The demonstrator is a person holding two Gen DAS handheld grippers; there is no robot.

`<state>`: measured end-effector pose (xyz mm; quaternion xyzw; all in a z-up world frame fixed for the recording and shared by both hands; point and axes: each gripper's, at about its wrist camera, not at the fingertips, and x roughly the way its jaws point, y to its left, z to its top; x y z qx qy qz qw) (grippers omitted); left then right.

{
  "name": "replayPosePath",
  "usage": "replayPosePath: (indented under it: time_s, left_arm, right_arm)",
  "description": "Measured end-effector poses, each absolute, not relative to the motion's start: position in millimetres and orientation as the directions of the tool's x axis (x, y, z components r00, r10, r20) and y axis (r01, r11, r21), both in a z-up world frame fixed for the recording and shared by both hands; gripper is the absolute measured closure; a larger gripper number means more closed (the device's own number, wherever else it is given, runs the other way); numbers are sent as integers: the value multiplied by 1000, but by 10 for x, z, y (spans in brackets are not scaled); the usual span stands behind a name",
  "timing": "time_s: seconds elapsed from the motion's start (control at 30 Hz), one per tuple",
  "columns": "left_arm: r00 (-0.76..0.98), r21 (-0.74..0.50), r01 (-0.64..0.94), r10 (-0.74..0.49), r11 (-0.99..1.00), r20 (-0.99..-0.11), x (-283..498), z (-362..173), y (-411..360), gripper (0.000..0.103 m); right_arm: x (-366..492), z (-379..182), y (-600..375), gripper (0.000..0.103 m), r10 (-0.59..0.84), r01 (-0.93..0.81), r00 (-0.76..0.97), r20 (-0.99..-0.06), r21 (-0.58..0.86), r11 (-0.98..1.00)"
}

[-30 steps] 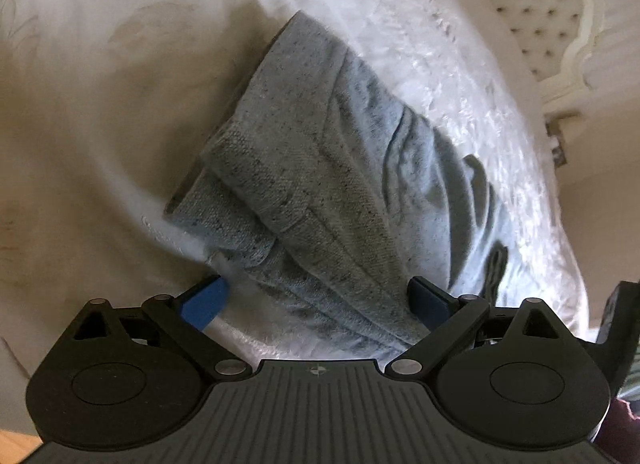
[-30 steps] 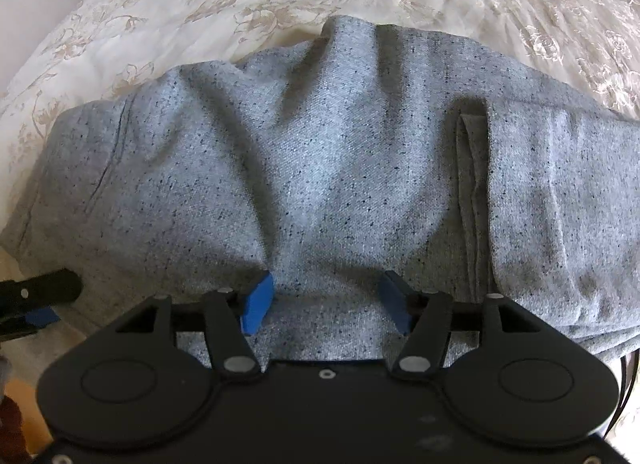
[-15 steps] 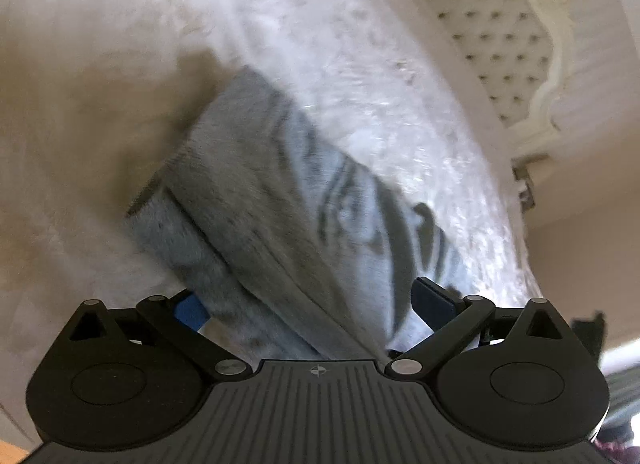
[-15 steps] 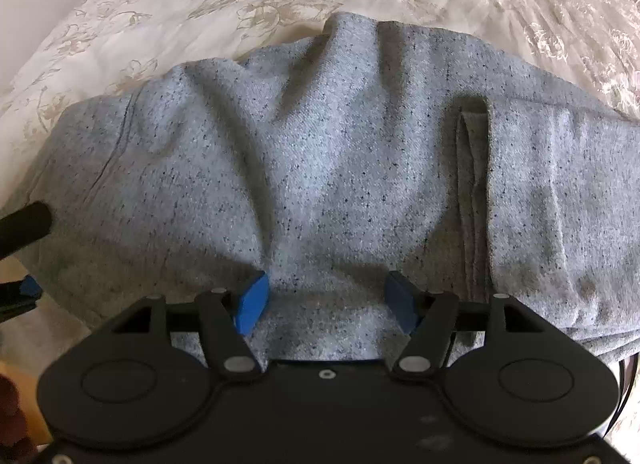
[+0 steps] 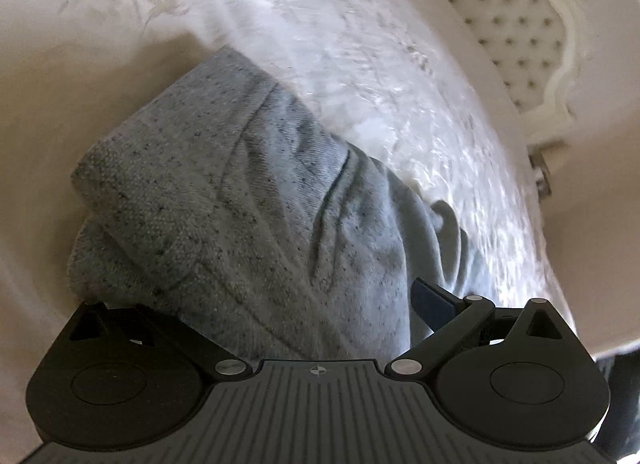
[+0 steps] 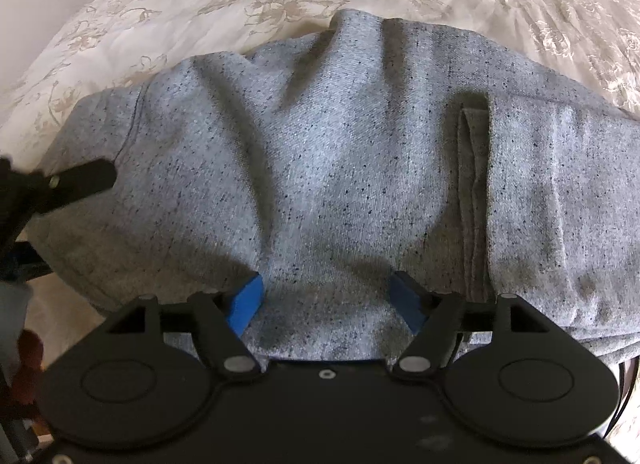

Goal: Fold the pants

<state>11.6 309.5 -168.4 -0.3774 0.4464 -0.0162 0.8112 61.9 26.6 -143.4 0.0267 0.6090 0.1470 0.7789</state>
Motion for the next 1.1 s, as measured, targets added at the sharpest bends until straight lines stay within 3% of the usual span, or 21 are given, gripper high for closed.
replayPosePath:
  time_s: [0.07,0.13,0.2,0.23,0.4,0.57,0.7,0.83,1.0,1.1]
  left_arm:
    - [587,-630,-366,-355,685,-727,136,-1670,3134,7]
    - [583,-627,-379,-350,681,-733,164,-1641,3159,45]
    - [571,-577,-388,-304,719,-763,181,-1577,3166,72]
    - [576,-575,-383,-300,723,-760,170,-1546,3164,74]
    - [631,-435,-274,-181,858,-755,135,-1049,2776,77]
    - [738,-267,-127,-89,955,-669,109,-384,2096,79]
    - [803,-148,40,-120,988,-584,128,14,1248,79]
    - [781,-112,208,-233,972,-579,295,-110,370,77]
    - [570,-168,384,-376,908,-730,668,-826,-608,73]
    - [487,-223,436,-437,872,-757,655,-999,-908,73]
  right_arm:
    - [596,-1406,250,28,268,-205,212,-940,225,952]
    - [582,-1367,240,29,280,-215,204,-938,236,948]
    - [556,-1300,183,39,315,-223,200,-928,270,937]
    - [534,-1257,146,44,336,-226,204,-919,290,930]
    - [423,-1030,-105,44,413,-255,242,-878,353,900]
    - [402,-914,-599,44,478,-245,274,-834,420,874]
    - [424,-979,-1112,44,483,-210,288,-827,437,874]
    - [470,-1117,-1755,44,457,-130,300,-838,438,889]
    - [459,-1276,-2493,43,376,-50,299,-877,379,924]
    - [415,-1309,-2861,43,360,-17,300,-883,372,928]
